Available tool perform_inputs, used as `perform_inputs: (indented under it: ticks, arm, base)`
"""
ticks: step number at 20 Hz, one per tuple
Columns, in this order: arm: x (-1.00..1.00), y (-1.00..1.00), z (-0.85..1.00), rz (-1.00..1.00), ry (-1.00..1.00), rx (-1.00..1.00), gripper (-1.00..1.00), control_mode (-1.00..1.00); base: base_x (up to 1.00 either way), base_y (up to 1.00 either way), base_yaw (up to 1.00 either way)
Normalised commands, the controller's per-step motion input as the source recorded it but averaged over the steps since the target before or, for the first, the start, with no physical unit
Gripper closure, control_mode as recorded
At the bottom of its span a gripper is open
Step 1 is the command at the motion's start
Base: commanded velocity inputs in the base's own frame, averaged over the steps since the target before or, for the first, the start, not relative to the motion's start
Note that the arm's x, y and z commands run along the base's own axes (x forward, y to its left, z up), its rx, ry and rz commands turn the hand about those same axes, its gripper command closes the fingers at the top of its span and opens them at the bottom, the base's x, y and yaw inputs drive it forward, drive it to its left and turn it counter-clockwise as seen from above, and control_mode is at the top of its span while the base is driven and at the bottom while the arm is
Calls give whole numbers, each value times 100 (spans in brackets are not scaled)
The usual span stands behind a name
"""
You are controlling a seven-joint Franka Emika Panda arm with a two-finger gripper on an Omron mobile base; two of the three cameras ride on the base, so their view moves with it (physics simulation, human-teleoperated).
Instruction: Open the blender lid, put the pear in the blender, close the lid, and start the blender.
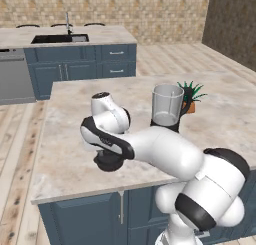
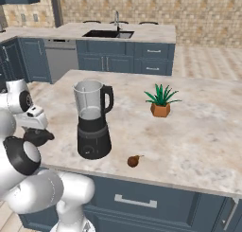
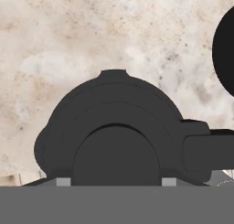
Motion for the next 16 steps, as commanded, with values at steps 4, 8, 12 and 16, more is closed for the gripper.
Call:
perform_inputs:
  ticks: [4, 8, 12, 16]
  arm:
    - [28, 0, -30, -3, 0, 0, 100, -100]
    - [24, 0, -27, -5, -1, 0, 100, -100]
    - [14, 0, -25, -6, -2, 0, 100, -100]
    - [13, 0, -22, -5, -3, 0, 100, -100]
  base:
    - [0, 0, 0]
    - [0, 0, 0]
    - [0, 0, 0]
    - [0, 0, 0]
